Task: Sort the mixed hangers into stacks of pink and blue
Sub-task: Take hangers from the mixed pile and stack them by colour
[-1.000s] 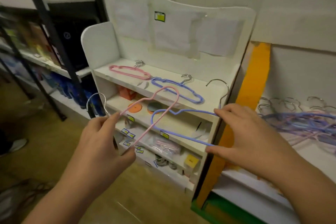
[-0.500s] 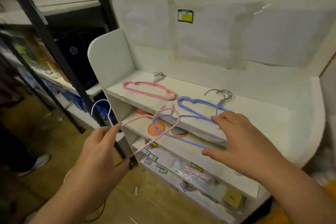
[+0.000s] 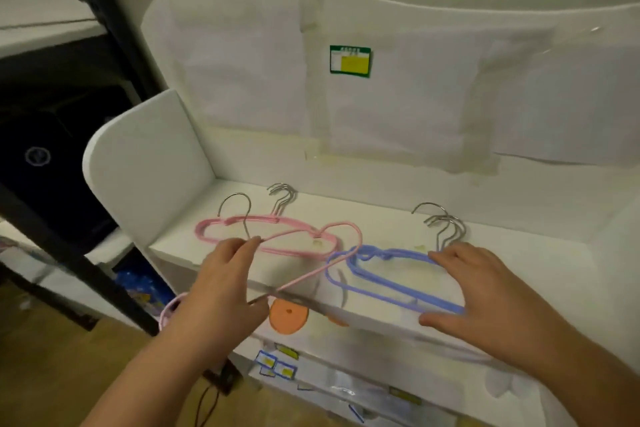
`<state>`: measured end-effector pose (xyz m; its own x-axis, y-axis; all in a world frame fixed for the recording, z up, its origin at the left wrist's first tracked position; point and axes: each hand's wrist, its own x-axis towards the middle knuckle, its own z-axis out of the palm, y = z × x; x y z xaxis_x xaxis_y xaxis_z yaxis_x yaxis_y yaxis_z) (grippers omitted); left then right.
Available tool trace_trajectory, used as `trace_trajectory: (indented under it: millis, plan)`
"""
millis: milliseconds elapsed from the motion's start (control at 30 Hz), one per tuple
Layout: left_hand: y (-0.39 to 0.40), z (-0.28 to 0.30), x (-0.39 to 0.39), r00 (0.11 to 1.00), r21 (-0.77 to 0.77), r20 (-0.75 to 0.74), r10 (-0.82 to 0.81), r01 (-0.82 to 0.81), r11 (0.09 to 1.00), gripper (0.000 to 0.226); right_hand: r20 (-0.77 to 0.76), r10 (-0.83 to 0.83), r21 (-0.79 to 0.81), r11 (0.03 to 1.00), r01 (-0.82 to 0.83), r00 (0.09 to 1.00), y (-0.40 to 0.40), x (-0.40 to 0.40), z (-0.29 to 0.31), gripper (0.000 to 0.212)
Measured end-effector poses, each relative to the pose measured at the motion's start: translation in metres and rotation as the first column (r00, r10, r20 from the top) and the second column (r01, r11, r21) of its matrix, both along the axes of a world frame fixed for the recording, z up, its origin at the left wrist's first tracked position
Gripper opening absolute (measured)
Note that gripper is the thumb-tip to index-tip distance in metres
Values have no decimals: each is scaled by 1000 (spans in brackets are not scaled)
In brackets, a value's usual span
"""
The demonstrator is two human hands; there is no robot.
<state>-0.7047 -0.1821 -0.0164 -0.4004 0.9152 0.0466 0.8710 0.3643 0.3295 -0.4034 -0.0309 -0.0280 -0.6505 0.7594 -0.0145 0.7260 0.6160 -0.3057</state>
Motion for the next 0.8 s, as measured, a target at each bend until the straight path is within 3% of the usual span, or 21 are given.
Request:
trace_trajectory:
  millis: [200,367,467,800]
  plan:
    - [78,-18,-92,980,-78,-26,-197,195,978,84,64,-176,-29,984,178,982,14,-28,-14,94]
    - [119,-30,-140,902,-175,21,-431,428,887,93,100,-287,-75,953,295,953,11,-27,-20,92]
    - [131,-38,-149,851,-213,27,-525,518,828,87,129,-318,-93,939,330,939,6,-25,-24,91]
    - [134,-61,-160,848,-195,6,-531,521,831,92,144,-375,-83,918,389,916,6,-31,-19,87]
